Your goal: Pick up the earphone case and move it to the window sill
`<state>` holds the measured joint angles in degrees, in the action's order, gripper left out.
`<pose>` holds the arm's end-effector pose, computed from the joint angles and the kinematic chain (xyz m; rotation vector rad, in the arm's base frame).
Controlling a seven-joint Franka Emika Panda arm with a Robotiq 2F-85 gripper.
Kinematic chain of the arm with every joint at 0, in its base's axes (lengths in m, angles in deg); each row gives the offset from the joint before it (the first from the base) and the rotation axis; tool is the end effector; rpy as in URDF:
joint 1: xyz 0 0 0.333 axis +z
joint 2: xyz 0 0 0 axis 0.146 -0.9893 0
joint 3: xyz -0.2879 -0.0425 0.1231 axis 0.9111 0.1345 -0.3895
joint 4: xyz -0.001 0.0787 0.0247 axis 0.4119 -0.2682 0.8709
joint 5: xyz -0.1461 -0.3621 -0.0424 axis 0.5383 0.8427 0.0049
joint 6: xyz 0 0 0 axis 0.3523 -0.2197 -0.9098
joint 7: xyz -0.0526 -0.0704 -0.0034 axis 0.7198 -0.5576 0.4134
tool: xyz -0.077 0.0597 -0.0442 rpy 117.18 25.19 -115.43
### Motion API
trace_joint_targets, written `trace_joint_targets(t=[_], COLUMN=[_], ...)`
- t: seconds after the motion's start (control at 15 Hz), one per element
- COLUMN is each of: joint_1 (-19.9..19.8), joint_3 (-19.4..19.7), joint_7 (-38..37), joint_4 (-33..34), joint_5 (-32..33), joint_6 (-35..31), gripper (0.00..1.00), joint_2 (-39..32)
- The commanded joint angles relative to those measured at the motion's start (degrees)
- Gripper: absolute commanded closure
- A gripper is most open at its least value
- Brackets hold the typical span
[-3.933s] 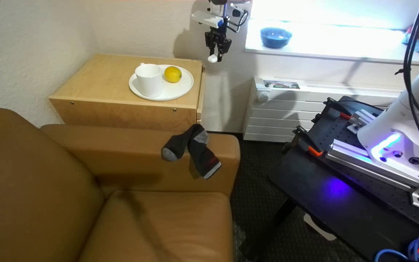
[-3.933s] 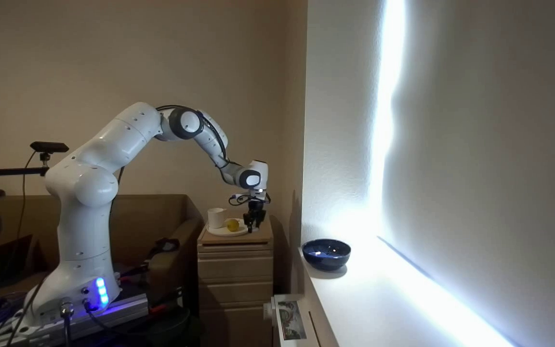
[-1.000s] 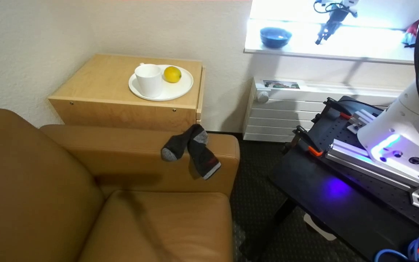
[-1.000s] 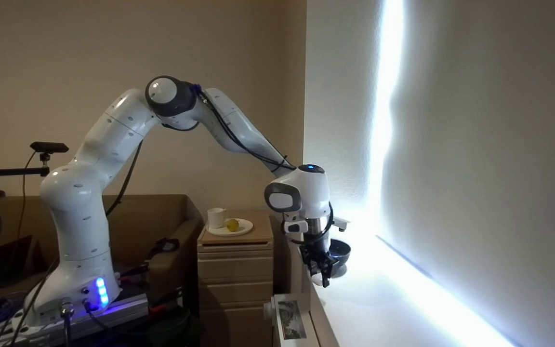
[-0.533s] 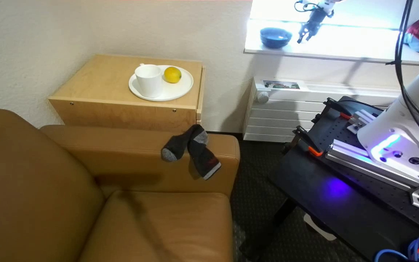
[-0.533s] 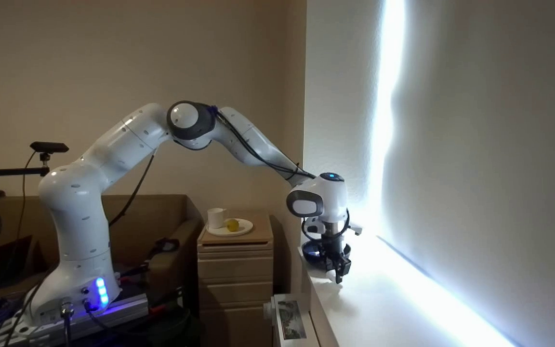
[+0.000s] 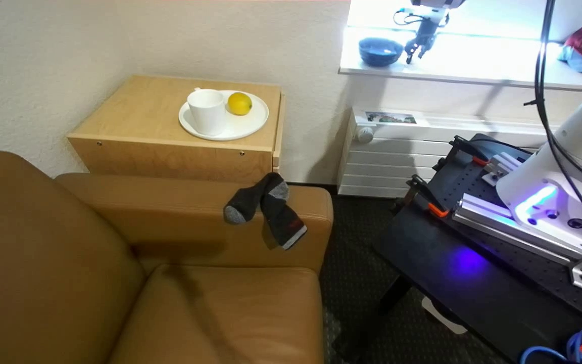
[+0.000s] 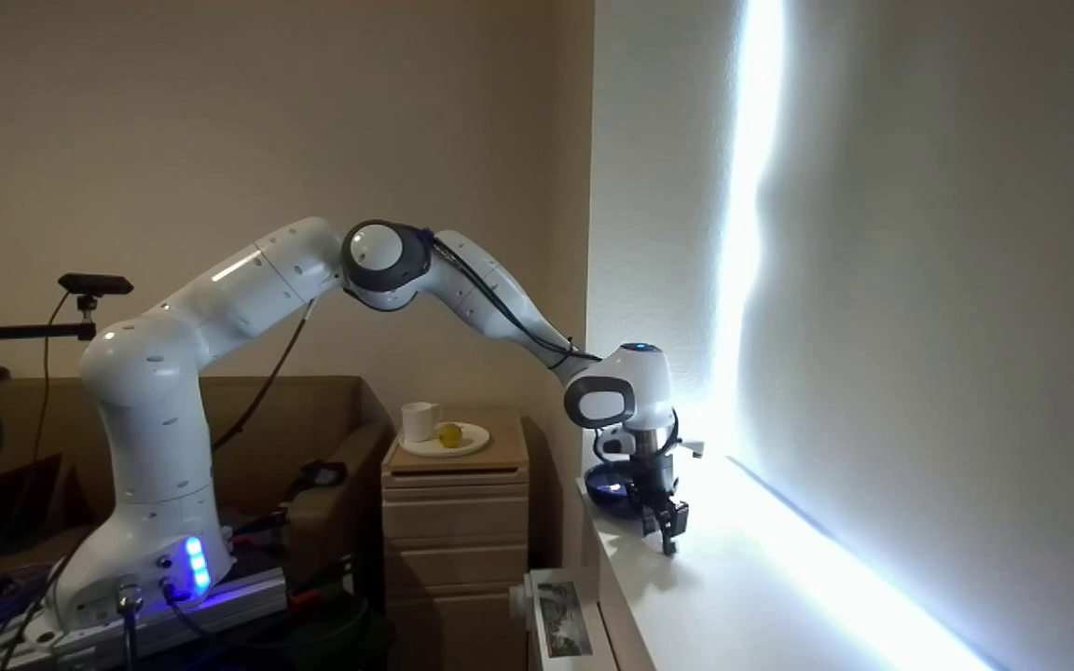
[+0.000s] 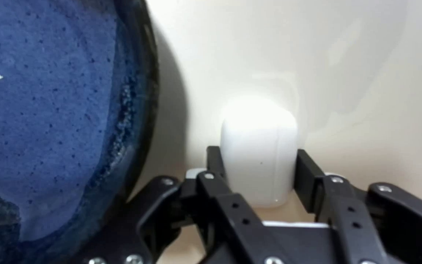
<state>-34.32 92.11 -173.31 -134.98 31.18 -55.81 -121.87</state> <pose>0.5384 -0.4977 0.1567 0.5822 2.9750 -0.1691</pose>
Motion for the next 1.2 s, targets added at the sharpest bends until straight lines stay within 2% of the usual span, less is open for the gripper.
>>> trace_joint_targets(t=[0.0, 0.07, 0.2, 0.27, 0.6, 0.67, 0.87, 1.07, 1.13], joint_1=[2.1, 3.7, 3.0, 1.5, -3.4, -5.0, -12.1, -22.1, -26.8], joint_3=[2.4, 4.8, 4.5, 2.9, 0.8, -0.1, -6.0, -14.1, -18.2], joint_7=[-3.2, -1.4, -1.4, -0.7, 7.4, 10.9, 24.8, 37.3, 41.5], joint_4=[0.4, -0.4, -1.6, -3.0, -11.2, -13.7, -21.2, -28.6, -31.0], joint_5=[3.4, 1.3, 3.1, 4.3, 1.2, 0.3, -0.5, -1.1, -1.4], joint_6=[0.6, 1.0, 1.2, 0.4, -3.4, -3.7, -5.9, -10.0, -11.0], gripper=[0.19, 0.11, 0.00, 0.00, 0.00, 0.00, 0.00, 0.00, 0.00], joint_2=[-2.1, -2.1, -0.4, 1.4, 10.5, 13.4, 22.7, 31.2, 33.8])
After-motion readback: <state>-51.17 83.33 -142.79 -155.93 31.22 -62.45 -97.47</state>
